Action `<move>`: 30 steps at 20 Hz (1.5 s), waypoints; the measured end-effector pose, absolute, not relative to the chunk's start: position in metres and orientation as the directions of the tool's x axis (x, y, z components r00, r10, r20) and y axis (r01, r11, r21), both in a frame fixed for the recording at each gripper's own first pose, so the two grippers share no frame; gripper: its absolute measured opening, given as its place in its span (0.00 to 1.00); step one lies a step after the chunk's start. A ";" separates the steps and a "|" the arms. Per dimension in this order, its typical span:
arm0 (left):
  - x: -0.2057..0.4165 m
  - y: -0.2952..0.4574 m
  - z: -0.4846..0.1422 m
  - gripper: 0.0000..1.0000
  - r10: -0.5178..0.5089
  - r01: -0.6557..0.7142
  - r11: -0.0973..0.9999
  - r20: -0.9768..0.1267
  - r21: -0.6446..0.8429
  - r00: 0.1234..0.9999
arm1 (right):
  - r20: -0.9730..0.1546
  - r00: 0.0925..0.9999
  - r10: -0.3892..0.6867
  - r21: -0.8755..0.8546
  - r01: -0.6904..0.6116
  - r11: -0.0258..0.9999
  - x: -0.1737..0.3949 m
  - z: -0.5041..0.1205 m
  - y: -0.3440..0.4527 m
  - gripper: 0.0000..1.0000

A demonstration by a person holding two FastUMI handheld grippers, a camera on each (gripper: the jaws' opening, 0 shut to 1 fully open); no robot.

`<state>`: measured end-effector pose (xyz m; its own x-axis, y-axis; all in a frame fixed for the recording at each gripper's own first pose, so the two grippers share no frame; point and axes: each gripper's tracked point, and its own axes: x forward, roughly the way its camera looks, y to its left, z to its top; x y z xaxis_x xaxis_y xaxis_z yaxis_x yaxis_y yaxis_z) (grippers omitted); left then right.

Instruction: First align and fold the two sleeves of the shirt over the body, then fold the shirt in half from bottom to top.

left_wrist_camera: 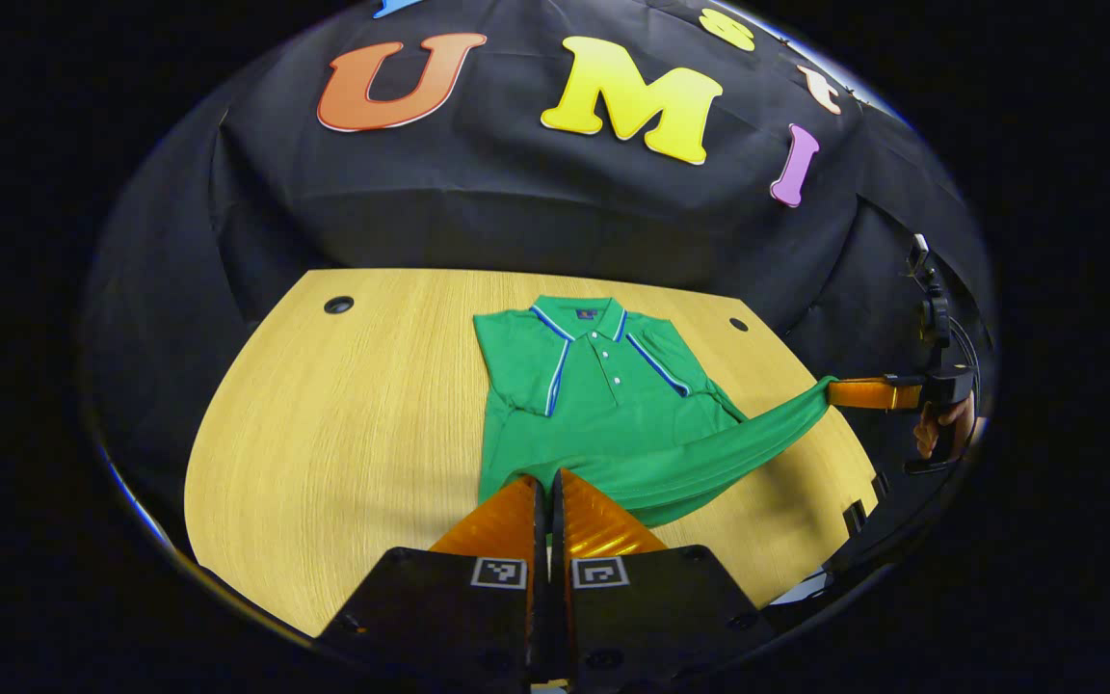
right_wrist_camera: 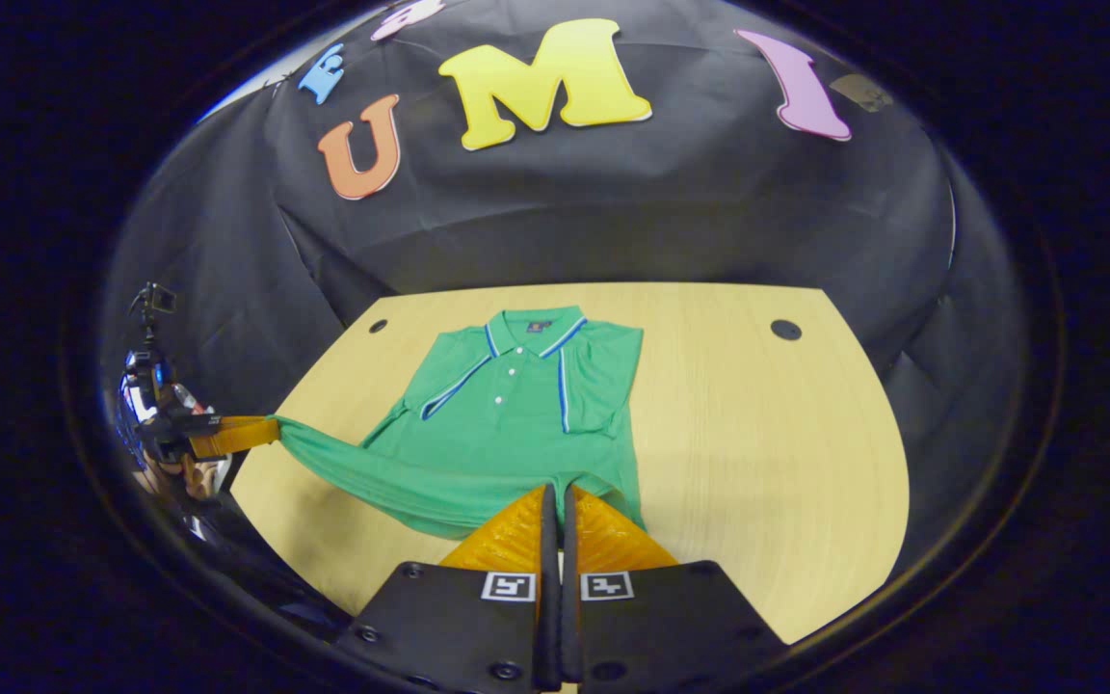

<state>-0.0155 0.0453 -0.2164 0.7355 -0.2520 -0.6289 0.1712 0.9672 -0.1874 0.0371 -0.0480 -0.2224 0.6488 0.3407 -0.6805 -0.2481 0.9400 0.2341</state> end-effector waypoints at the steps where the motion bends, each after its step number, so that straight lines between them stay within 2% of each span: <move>1: -0.005 0.047 -0.210 0.03 -0.251 0.169 0.967 -0.616 -0.189 0.747 | -0.673 0.656 0.341 0.230 -0.252 0.940 0.048 -0.217 -0.048 0.02; 4: 0.029 0.048 -0.192 0.03 -0.254 0.150 0.964 -0.579 -0.221 0.775 | -0.650 0.679 0.341 0.220 -0.261 0.940 0.081 -0.203 -0.046 0.00; 10: 0.101 0.048 -0.171 0.03 -0.254 0.138 0.958 -0.521 -0.252 0.815 | -0.594 0.730 0.337 0.221 -0.254 0.942 0.152 -0.179 -0.042 0.02; 16: 0.176 0.050 -0.161 0.03 -0.258 0.115 0.943 -0.464 -0.313 0.847 | -0.563 0.756 0.335 0.245 -0.234 0.941 0.226 -0.183 -0.040 0.02; 17: 0.187 0.052 -0.165 0.03 -0.252 0.117 0.947 -0.463 -0.300 0.850 | -0.558 0.761 0.331 0.245 -0.230 0.942 0.239 -0.186 -0.040 0.00; 20: 0.216 0.053 -0.189 0.03 -0.247 0.128 0.955 -0.475 -0.269 0.844 | -0.556 0.767 0.320 0.223 -0.234 0.946 0.272 -0.204 -0.039 0.05; 24: 0.246 0.050 -0.226 0.03 -0.250 0.138 0.958 -0.492 -0.253 0.834 | -0.551 0.774 0.310 0.178 -0.255 0.951 0.305 -0.238 -0.031 0.02; 28: 0.275 0.053 -0.269 0.03 -0.179 0.098 0.979 -0.529 -0.177 0.829 | -0.555 0.775 0.303 0.169 -0.252 0.953 0.333 -0.275 -0.022 0.00; 30: 0.283 0.058 -0.296 0.03 -0.125 0.058 0.989 -0.561 -0.135 0.818 | -0.567 0.776 0.277 0.139 -0.241 0.961 0.346 -0.296 -0.024 0.02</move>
<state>0.2833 0.0578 -0.2957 0.8184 -0.1251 -0.5608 0.0585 0.9891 -0.1352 0.3458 -0.0237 -0.2962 0.7758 0.2767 -0.5671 -0.2408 0.9605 0.1392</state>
